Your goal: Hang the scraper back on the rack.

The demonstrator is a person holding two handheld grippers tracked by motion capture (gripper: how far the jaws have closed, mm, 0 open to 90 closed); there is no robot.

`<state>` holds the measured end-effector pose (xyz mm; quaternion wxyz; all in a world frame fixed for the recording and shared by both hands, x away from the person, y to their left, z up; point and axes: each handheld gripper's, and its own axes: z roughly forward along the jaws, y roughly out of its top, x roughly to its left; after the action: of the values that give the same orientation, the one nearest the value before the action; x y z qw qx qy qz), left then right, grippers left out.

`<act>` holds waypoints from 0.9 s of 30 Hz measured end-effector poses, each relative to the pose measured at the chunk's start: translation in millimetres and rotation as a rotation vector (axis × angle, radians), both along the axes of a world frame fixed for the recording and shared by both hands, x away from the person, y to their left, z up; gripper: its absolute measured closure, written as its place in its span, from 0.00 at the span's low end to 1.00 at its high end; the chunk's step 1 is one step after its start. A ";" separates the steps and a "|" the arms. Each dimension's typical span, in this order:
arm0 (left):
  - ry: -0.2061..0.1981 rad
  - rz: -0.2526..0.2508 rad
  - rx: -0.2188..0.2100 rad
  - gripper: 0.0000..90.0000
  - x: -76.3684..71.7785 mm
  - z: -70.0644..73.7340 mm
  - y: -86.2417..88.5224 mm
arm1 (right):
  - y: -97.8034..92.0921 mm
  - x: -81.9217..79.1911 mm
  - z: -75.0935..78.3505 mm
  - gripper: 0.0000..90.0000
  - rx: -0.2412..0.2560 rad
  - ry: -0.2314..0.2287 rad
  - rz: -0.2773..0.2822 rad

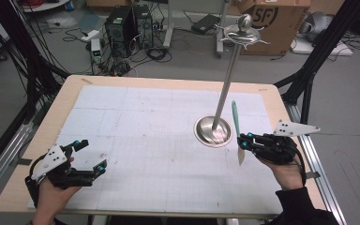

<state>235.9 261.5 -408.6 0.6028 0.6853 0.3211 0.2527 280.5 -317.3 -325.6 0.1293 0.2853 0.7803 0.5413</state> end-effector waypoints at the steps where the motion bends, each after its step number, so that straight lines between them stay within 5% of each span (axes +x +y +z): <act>1: 0.001 0.000 -0.002 0.02 -0.3 0.1 0.2 | -1.1 2.3 2.9 0.90 0.020 -0.019 -0.005; 12: 0.000 0.012 -0.004 0.02 -2.9 0.2 4.4 | -14.9 21.8 24.3 0.90 0.116 -0.117 -0.002; 27: 0.004 0.018 -0.003 0.02 -4.5 -1.2 6.0 | -27.6 44.4 50.0 0.90 0.177 -0.156 -0.071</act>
<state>231.4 267.6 -409.7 0.6010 0.6819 0.3289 0.2560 324.9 -344.9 -275.6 0.1830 0.2803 0.7064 0.6237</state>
